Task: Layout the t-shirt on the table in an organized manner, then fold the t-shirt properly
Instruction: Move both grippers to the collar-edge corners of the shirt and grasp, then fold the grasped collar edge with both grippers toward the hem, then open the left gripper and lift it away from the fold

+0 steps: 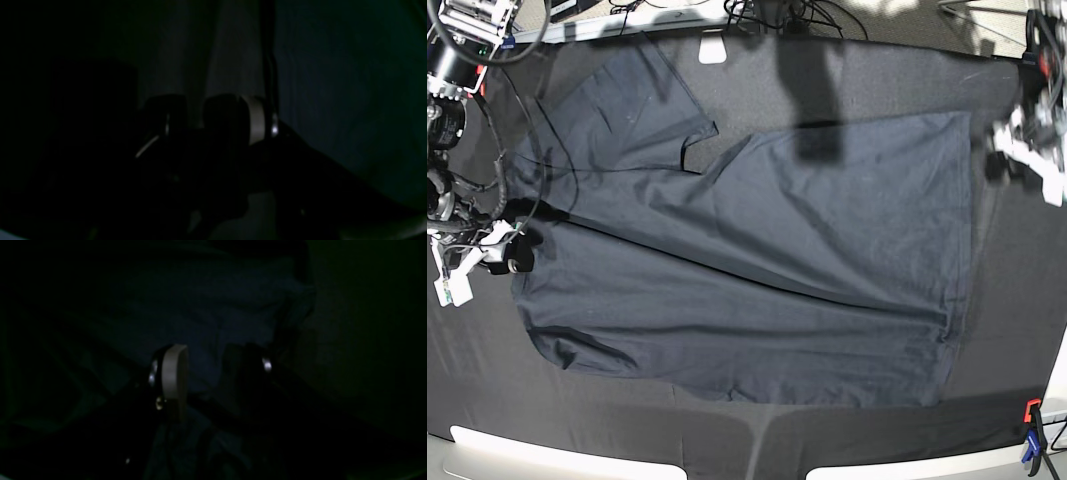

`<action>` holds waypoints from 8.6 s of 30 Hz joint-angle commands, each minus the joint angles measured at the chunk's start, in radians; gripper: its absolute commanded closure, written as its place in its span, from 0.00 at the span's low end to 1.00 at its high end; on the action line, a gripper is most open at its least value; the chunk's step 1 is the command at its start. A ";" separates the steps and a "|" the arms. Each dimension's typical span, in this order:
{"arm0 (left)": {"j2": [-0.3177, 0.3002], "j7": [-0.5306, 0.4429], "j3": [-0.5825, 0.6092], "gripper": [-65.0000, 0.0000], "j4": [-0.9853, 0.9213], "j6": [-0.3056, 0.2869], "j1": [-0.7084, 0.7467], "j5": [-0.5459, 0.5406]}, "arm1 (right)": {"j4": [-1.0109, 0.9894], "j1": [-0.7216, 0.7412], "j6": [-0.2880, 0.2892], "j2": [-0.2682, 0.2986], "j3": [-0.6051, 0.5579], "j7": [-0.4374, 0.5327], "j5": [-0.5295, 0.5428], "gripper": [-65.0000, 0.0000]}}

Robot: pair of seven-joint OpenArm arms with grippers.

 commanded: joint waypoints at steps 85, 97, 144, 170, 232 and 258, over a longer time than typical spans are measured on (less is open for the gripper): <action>0.029 0.174 -0.227 1.00 0.228 -0.160 0.227 -0.255 | 0.517 -0.512 -0.038 -0.203 0.375 -0.181 0.189 0.53; 0.029 0.173 -0.227 1.00 0.228 -0.160 0.224 -0.261 | 0.327 -0.525 -0.077 -0.205 0.372 -0.182 0.185 0.44; 0.026 0.159 -0.228 1.00 0.289 -0.185 0.224 -0.261 | 0.215 -0.437 -0.029 -0.212 0.440 -0.106 0.192 1.00; 0.026 0.069 -0.181 1.00 0.299 -0.013 -0.096 -0.153 | 0.211 -0.203 -0.058 -0.130 0.148 -0.040 0.021 1.00; 0.004 -0.163 0.132 0.60 -0.151 0.004 -0.393 0.116 | -0.121 0.043 -0.095 -0.127 0.048 0.126 -0.182 0.55; 0.142 0.010 0.142 0.61 0.642 -0.011 0.029 0.070 | 0.066 -0.235 -0.053 -0.128 0.385 0.085 -0.029 0.55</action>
